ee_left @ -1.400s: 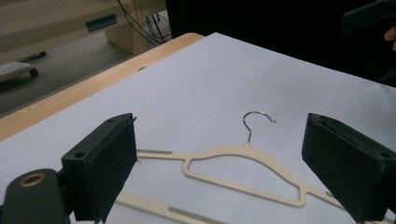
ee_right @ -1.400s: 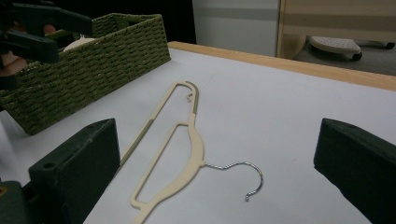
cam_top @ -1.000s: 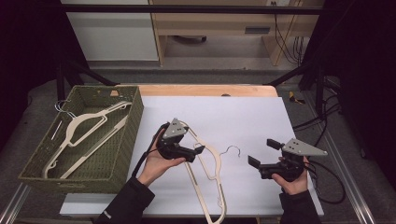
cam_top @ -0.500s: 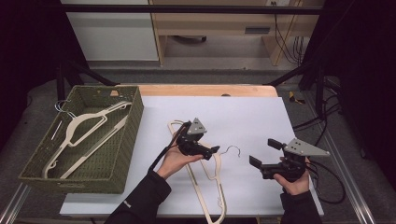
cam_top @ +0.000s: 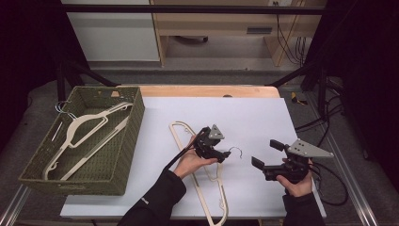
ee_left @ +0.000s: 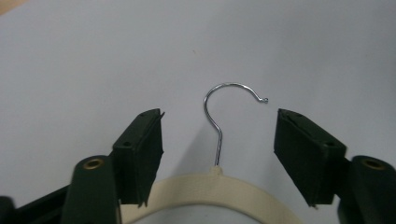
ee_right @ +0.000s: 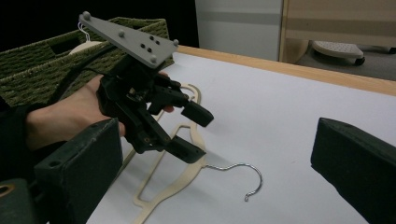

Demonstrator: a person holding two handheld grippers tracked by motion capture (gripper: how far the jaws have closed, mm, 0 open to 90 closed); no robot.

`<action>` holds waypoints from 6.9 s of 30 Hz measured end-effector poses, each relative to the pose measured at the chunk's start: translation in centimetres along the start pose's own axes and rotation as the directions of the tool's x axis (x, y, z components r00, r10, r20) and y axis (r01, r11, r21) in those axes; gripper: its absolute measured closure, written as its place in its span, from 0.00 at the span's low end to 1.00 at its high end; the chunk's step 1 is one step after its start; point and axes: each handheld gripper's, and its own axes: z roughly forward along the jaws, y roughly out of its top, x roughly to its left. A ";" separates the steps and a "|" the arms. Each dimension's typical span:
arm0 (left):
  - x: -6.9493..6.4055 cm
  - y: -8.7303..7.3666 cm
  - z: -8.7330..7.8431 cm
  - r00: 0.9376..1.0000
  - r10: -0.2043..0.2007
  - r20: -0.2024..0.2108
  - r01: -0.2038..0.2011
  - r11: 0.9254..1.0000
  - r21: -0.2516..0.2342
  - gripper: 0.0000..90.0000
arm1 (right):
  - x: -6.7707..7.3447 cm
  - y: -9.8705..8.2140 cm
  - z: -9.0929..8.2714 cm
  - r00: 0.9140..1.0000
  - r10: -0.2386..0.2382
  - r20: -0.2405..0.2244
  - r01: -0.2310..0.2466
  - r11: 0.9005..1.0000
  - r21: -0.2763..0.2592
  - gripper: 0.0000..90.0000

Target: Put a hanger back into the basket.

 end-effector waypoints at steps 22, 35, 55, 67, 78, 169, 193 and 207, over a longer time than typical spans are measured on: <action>0.0 -0.9 2.9 0.999 0.021 0.025 -0.024 0.995 0.099 0.86 | 0.0 0.0 0.2 1.000 -0.003 -0.010 0.003 1.000 0.006 0.04; 0.2 -0.7 3.0 0.999 0.014 0.032 -0.018 0.994 0.111 0.99 | 0.2 -0.2 0.9 0.999 0.014 -0.030 -0.013 1.000 0.028 0.05; -0.1 0.0 -0.9 0.998 0.056 0.005 -0.056 0.998 -0.021 0.99 | 2.1 -2.7 6.3 0.992 0.071 -0.100 -0.051 0.980 0.190 0.19; -0.5 0.0 -2.6 0.997 0.080 -0.024 -0.081 0.995 -0.057 0.99 | 2.7 -4.3 9.8 0.983 0.159 -0.094 -0.131 0.958 0.253 0.35; -0.7 0.0 -2.6 0.997 0.077 -0.027 -0.079 0.995 -0.067 0.99 | 2.8 -5.3 12.4 0.970 0.218 -0.113 -0.174 0.935 0.308 0.63; -2.2 -5.4 -15.3 0.991 0.089 0.102 -0.084 0.995 -0.054 0.96 | 5.2 1.0 8.6 0.961 -0.024 -0.276 0.073 0.983 0.167 0.69; -0.8 -4.4 -22.8 0.993 -0.070 -0.093 0.044 0.966 -0.254 0.96 | 0.5 0.2 1.7 0.999 0.018 0.037 -0.019 0.999 0.038 0.03; 3.0 -2.9 -28.7 0.985 -0.105 -0.135 0.062 0.955 -0.289 0.97 | 0.0 -0.1 0.9 0.997 0.023 0.068 -0.025 0.999 0.030 0.02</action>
